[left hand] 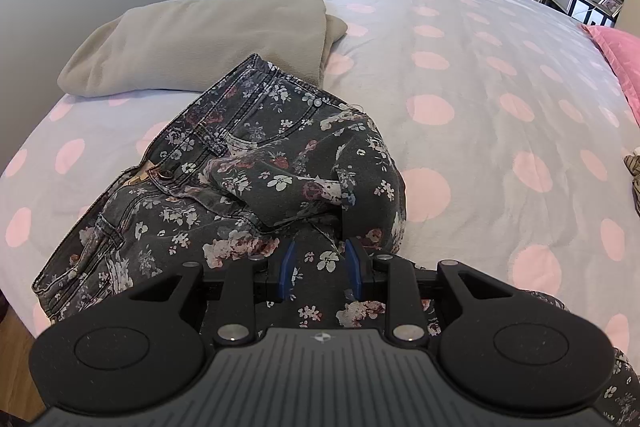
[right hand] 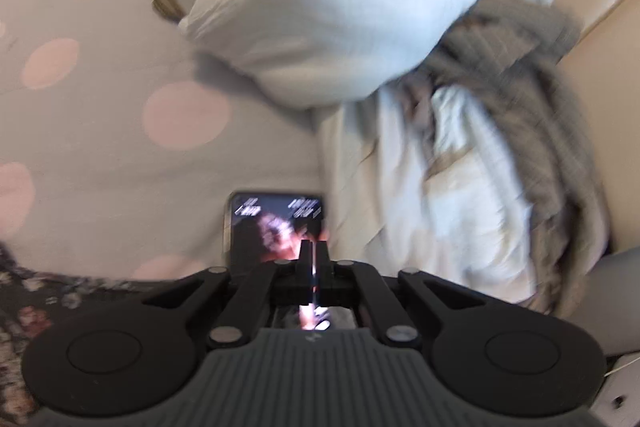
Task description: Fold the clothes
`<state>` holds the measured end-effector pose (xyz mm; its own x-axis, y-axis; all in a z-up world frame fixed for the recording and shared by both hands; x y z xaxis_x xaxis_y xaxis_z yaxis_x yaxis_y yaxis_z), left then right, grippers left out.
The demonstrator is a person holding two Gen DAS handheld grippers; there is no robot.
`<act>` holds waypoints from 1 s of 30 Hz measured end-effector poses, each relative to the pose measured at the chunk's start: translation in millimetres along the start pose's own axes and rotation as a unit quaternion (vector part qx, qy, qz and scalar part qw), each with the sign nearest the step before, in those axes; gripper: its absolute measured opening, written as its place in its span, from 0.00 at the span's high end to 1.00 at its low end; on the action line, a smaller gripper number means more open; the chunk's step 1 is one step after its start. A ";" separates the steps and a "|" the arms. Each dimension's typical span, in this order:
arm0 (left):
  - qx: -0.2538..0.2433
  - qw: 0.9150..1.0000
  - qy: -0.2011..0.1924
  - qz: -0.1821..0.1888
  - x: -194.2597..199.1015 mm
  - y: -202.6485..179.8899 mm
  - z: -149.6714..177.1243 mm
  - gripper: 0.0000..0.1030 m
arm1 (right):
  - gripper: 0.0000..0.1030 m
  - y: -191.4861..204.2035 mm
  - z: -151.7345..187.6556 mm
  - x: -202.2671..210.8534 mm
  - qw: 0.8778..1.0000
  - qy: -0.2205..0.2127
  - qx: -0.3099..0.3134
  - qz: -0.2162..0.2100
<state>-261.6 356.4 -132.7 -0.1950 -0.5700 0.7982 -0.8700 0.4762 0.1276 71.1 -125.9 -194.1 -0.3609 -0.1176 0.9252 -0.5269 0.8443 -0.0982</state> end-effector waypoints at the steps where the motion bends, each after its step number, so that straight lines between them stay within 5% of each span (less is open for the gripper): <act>1: 0.000 1.000 0.000 0.000 -0.1 0.4 0.0 0.75 | 0.80 1.4 4.9 -3.1 1.000 0.010 -0.007 -0.009; 2: -0.001 1.000 0.000 0.000 -0.4 0.7 0.0 0.75 | 0.59 3.0 9.1 -5.8 1.000 0.019 -0.011 -0.016; 5: -0.003 1.000 0.001 0.000 -1.0 0.2 0.1 0.75 | 0.52 5.9 15.4 -10.2 0.999 0.034 0.001 -0.011; 7: -0.003 1.000 0.001 0.001 -0.7 -0.4 0.2 0.75 | 0.59 6.2 18.2 -12.9 0.999 0.042 -0.002 -0.017; 8: -0.003 1.000 0.001 0.002 -0.6 -0.7 0.3 0.75 | 0.70 6.5 19.5 -14.2 0.999 0.047 -0.005 -0.024; 12: -0.002 1.000 0.000 0.002 0.3 -1.4 0.8 0.75 | 0.82 7.2 19.7 -14.3 0.999 0.041 0.000 -0.019; 13: -0.001 1.000 0.000 0.002 0.6 -1.1 0.8 0.75 | 0.94 5.9 17.0 -10.4 1.000 0.027 0.004 -0.006; 21: 0.007 1.000 -0.001 0.000 1.7 4.3 -0.3 0.75 | 0.94 0.3 0.3 7.3 0.998 -0.039 0.009 0.038; 30: 0.015 1.000 -0.003 0.002 3.6 12.5 -3.6 0.75 | 0.93 -6.2 2.3 -2.4 0.998 -0.010 -0.002 0.059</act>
<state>-271.5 362.7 -126.1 -0.2007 -0.5729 0.7947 -0.8825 0.4580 0.1073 73.5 -132.0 -196.6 -0.4358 -0.0271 0.8996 -0.4760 0.8553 -0.2048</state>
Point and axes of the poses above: each gripper's, at about its wrist camera, not at the fingertips, and x roughly against the way its jaws point, y to its left, z to its underside, the point moved 9 cm from there along -x, roughly the way its jaws point, and after that the axes turned 9 degrees about -z, right-handed, at the moved point
